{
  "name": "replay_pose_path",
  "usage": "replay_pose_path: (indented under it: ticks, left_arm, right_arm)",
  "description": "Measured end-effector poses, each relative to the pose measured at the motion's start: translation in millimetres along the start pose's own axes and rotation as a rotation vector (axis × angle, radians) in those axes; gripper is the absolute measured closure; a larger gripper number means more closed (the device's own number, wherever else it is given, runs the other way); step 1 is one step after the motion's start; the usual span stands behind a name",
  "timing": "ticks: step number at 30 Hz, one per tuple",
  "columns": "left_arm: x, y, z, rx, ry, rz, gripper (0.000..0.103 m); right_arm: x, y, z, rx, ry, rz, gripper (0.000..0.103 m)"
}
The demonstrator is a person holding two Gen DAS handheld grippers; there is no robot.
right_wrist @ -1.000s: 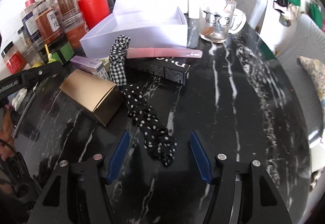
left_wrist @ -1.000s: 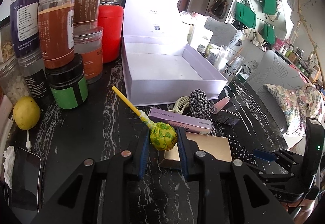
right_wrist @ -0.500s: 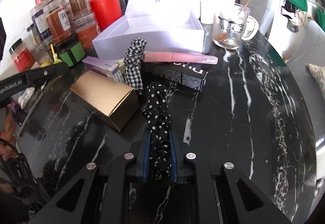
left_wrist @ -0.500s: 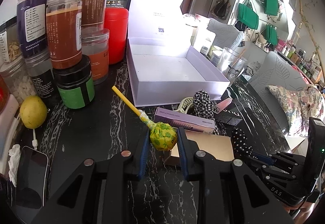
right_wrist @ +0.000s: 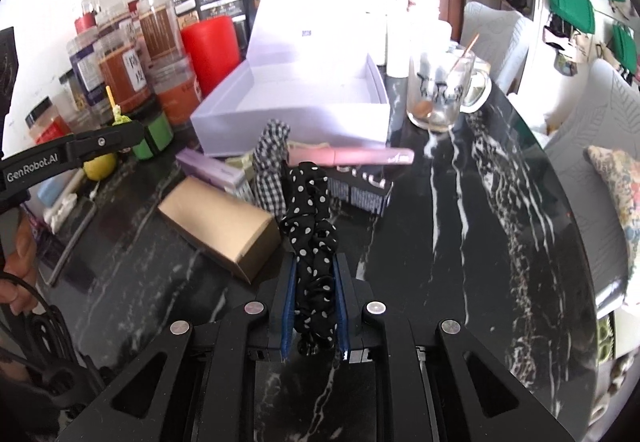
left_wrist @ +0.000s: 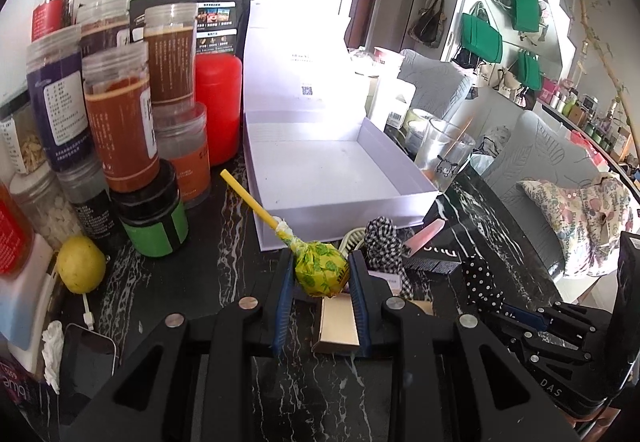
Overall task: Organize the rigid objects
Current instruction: 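Carry the lollipop and scrunchie with both grippers over the open white box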
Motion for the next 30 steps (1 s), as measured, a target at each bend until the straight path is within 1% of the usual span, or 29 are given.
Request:
replay_pose_path:
  ticks: [9, 17, 30]
  left_arm:
    - [-10.0, -27.0, -3.4, 0.010, -0.009, -0.044, 0.077]
    - [-8.8, -48.1, -6.5, 0.013, -0.011, -0.064, 0.077]
    - [15.3, -85.0, -9.9, 0.008, -0.011, -0.071, 0.077]
  right_arm:
    - [-9.3, -27.4, 6.5, -0.034, -0.013, -0.042, 0.086]
    - [-12.3, -54.8, 6.2, -0.059, -0.026, -0.071, 0.086]
    - [2.5, -100.9, 0.1, -0.094, -0.026, -0.089, 0.086]
Point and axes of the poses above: each gripper's, at about its wrist camera, not at the fingertips, and x roughly the way its jaws point, z to its left, y to its underside, the point moved 1 cm from there along x, roughly the way its jaws point, and after that the axes turned 14 degrees about -y, right-handed, at the moved point
